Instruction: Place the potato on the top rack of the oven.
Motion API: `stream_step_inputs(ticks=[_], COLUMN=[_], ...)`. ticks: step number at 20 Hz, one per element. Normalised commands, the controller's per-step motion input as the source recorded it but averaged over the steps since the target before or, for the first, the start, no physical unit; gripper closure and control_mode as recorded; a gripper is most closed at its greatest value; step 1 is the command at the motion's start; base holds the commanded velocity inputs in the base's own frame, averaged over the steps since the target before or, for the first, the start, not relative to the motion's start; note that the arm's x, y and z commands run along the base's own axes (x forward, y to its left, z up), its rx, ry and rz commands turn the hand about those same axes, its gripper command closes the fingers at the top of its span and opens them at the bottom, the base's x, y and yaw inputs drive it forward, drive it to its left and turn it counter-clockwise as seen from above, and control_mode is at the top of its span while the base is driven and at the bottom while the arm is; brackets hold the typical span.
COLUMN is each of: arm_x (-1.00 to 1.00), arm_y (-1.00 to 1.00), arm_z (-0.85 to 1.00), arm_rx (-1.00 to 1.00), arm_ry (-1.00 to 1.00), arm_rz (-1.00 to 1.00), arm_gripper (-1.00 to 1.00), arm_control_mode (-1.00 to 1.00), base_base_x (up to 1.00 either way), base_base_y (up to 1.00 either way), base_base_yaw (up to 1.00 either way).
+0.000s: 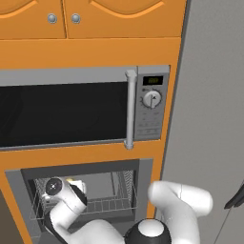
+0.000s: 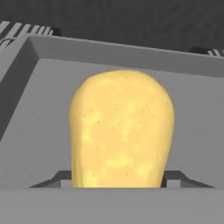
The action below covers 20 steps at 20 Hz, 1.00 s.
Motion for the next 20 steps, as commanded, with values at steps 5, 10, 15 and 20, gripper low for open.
stream_step_inputs(ticks=[5, 10, 15, 20], arm_x=[-0.02, -0.42, -0.69, -0.74], arm_y=[0.0, -0.01, -0.31, -0.84], arm_z=[0.08, 0.61, 0.68, 0.66], arm_rx=[0.0, 0.0, 0.06, 0.22], arm_ry=[0.0, -0.02, 0.0, 0.02], arm_rz=[-0.01, -0.03, -0.09, -0.09], arm_gripper=[-1.0, -1.0, -1.0, -1.0], arm_control_mode=[-1.0, -1.0, -1.0, -1.0], base_base_x=[0.0, 0.0, 0.0, 0.0], base_base_y=[0.0, 0.0, 0.0, 0.0], base_base_yaw=[0.0, 0.0, 0.0, 0.0])
